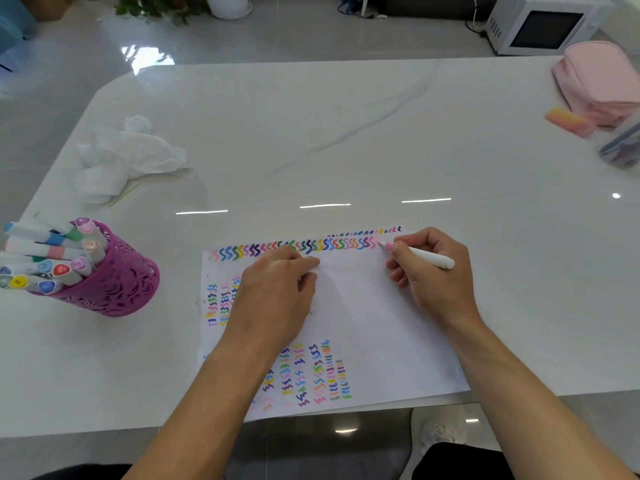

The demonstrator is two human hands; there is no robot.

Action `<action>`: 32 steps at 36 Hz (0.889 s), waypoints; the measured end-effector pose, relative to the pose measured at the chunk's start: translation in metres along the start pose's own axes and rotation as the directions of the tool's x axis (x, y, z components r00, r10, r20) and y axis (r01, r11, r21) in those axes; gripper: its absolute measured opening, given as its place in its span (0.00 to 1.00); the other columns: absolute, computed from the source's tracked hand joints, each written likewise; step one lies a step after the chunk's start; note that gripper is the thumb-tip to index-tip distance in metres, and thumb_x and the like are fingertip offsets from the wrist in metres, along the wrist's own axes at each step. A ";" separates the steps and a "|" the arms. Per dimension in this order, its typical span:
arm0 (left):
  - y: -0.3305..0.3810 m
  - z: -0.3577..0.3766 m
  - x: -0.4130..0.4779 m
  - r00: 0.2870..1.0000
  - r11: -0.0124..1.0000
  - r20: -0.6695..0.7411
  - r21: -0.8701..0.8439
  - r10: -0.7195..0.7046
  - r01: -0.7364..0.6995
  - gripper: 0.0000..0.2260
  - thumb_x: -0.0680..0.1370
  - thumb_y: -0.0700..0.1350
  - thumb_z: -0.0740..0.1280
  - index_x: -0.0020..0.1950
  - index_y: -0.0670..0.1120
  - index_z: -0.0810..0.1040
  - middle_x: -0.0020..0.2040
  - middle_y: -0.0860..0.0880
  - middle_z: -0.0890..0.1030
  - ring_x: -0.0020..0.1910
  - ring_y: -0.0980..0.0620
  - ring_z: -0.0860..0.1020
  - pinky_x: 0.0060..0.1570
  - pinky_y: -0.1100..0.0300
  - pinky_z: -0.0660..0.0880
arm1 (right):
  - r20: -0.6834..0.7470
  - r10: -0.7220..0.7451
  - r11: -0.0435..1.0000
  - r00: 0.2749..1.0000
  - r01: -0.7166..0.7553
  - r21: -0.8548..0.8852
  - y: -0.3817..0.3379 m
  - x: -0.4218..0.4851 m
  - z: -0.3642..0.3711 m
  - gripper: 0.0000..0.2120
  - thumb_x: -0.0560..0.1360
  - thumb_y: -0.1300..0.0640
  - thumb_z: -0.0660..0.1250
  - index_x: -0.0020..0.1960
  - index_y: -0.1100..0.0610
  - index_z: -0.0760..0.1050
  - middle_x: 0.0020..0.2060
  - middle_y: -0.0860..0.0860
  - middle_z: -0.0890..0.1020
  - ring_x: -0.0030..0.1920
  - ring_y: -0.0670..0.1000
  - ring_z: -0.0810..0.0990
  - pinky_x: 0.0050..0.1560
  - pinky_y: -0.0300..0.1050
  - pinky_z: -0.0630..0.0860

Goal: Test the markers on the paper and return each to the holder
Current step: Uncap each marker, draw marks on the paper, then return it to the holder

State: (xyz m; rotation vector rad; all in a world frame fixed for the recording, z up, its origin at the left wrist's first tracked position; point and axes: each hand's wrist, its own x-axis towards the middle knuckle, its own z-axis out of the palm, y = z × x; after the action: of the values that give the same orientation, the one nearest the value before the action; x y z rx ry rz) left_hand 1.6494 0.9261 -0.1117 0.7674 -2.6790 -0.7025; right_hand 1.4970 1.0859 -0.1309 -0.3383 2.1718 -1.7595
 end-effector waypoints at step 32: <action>0.007 -0.010 0.001 0.973 0.773 0.059 -0.598 -0.223 0.214 0.04 0.80 0.45 0.69 0.51 0.53 0.83 0.42 0.56 0.86 0.41 0.58 0.83 0.43 0.63 0.77 | 0.126 -0.099 0.958 0.987 0.060 0.281 -0.038 -0.020 0.013 0.08 0.79 0.57 0.68 0.50 0.58 0.85 0.35 0.53 0.85 0.34 0.51 0.82 0.36 0.42 0.79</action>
State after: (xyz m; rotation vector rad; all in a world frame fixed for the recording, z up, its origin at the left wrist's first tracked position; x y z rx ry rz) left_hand 1.6492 0.9272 -0.0990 0.8887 -2.1414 -1.5017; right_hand 1.5200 1.0740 -0.0946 -0.4685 1.8092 -1.9882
